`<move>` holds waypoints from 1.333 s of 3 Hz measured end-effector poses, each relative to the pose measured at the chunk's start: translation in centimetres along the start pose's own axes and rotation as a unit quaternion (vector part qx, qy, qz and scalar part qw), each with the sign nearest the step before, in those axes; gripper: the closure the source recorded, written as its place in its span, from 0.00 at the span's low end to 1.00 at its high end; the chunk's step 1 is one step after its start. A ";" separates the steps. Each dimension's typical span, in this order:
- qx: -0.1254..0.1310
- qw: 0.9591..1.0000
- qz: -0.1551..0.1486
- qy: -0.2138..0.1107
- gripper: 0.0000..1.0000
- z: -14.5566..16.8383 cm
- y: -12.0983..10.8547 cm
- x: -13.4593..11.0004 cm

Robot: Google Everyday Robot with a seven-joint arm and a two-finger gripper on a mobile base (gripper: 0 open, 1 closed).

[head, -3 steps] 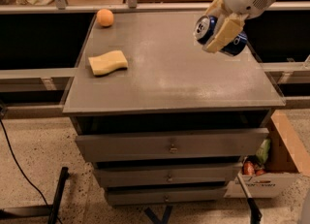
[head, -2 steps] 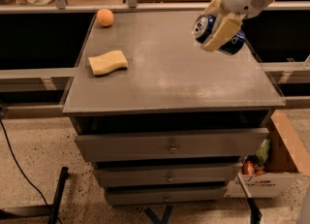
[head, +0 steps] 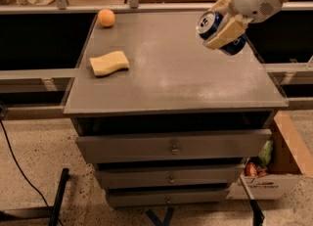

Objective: Place pepsi can upright

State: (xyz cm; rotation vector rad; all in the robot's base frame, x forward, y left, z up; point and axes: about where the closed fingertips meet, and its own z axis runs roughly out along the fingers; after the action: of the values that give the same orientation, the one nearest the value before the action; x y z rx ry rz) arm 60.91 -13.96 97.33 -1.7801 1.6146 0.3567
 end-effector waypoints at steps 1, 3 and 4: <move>0.015 0.997 0.010 -0.073 1.00 0.1 -0.9 0.7; 0.005 0.980 0.031 -0.198 1.00 1.6 -1.6 2.6; 0.012 0.969 0.045 -0.243 1.00 1.6 -1.6 3.8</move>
Offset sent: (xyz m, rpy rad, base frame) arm 0.0294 -0.0211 -0.0144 0.4641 0.0144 0.0907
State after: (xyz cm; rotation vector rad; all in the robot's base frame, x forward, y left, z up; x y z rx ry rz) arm 63.49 -15.85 94.31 -1.4557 1.3387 0.7492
